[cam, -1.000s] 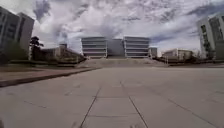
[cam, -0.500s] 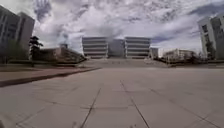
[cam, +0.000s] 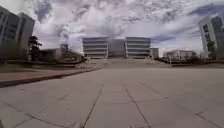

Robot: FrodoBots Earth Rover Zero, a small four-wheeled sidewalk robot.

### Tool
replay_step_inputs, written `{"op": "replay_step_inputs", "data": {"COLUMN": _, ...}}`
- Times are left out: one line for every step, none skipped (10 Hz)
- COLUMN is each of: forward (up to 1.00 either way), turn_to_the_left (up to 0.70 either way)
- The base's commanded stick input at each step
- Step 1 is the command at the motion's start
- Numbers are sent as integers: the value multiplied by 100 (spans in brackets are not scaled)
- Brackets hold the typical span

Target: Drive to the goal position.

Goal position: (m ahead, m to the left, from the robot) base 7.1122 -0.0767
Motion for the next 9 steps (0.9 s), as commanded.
{"op": "replay_step_inputs", "data": {"forward": 100, "turn_to_the_left": 0}}
{"op": "replay_step_inputs", "data": {"forward": 100, "turn_to_the_left": 0}}
{"op": "replay_step_inputs", "data": {"forward": 100, "turn_to_the_left": 0}}
{"op": "replay_step_inputs", "data": {"forward": 100, "turn_to_the_left": 0}}
{"op": "replay_step_inputs", "data": {"forward": 100, "turn_to_the_left": 0}}
{"op": "replay_step_inputs", "data": {"forward": 100, "turn_to_the_left": 0}}
{"op": "replay_step_inputs", "data": {"forward": 100, "turn_to_the_left": 0}}
{"op": "replay_step_inputs", "data": {"forward": 100, "turn_to_the_left": 0}}
{"op": "replay_step_inputs", "data": {"forward": 100, "turn_to_the_left": 0}}
